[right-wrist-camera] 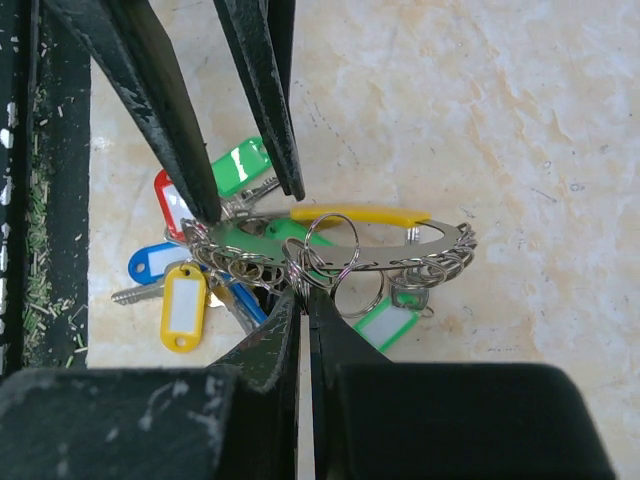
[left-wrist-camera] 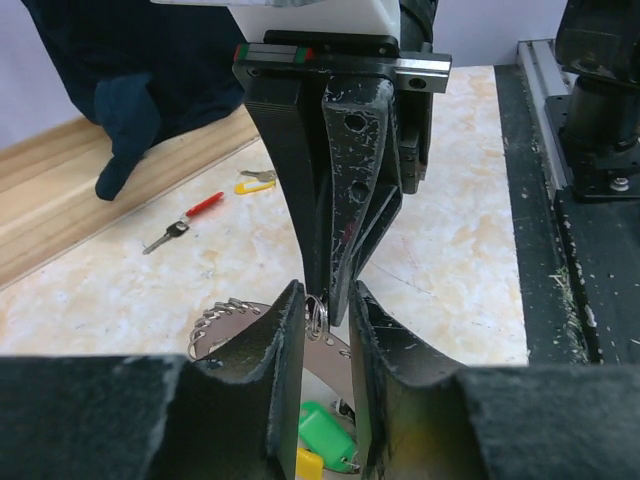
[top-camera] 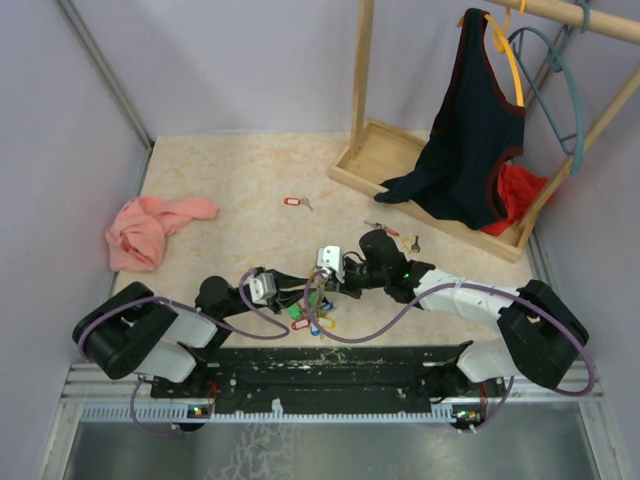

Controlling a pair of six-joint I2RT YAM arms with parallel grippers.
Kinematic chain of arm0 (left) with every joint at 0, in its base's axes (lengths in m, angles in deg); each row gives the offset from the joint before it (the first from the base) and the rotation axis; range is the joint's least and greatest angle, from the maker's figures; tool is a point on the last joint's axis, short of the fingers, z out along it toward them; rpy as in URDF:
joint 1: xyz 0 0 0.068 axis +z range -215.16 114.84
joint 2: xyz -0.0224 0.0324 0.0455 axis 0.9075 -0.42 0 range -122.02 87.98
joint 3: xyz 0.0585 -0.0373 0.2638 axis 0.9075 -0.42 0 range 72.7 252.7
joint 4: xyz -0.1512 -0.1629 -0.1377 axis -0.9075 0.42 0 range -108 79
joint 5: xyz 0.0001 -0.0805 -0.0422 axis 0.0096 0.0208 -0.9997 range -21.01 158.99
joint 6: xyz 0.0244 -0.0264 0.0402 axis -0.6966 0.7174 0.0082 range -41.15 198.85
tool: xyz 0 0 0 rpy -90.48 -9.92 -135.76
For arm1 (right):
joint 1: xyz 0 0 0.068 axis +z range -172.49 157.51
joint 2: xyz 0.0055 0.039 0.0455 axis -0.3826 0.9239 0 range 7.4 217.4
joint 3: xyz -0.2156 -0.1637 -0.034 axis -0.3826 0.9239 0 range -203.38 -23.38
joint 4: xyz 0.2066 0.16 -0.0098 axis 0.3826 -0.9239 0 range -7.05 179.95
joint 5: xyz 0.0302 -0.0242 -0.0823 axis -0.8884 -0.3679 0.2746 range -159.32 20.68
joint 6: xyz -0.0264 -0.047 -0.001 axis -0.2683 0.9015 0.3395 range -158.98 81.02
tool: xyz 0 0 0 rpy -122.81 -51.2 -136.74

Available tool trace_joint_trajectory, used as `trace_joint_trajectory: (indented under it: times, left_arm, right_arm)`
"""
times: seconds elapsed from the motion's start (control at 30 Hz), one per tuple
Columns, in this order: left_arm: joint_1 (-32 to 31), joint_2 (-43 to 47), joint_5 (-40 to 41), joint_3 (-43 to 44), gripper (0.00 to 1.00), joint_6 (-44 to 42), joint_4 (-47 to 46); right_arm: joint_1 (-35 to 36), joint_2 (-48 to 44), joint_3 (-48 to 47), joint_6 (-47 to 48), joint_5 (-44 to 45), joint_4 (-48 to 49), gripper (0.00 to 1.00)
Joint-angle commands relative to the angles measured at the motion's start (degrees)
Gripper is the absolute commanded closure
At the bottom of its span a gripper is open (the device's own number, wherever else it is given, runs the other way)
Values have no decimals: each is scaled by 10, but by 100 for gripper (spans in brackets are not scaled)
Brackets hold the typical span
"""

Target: Put the keys on the keyring

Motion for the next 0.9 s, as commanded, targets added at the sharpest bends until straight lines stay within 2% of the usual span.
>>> trace_joint_trajectory:
  times: [0.0,0.13,0.47,0.63,0.73,0.87]
  left_arm:
    - [2,5,9,16,71,-23,16]
    - [2,-16,18,12,69,-17,-20]
    - [2,-27,12,30,66,-39,37]
    - [2,-43,12,45,58,-42,45]
    - [2,-53,11,53,56,-39,47]
    - [2,-58,50,59,57,-38,63]
  right_arm:
    - [-4,-20,-34,8,-8,34,100]
    - [-4,-19,-38,7,-14,34,100]
    - [-3,-17,-37,6,-19,34,100]
    - [-4,-19,-36,6,-22,31,100]
    - [-4,-20,-35,5,-27,29,100]
    - [-3,-22,-35,5,-31,27,100]
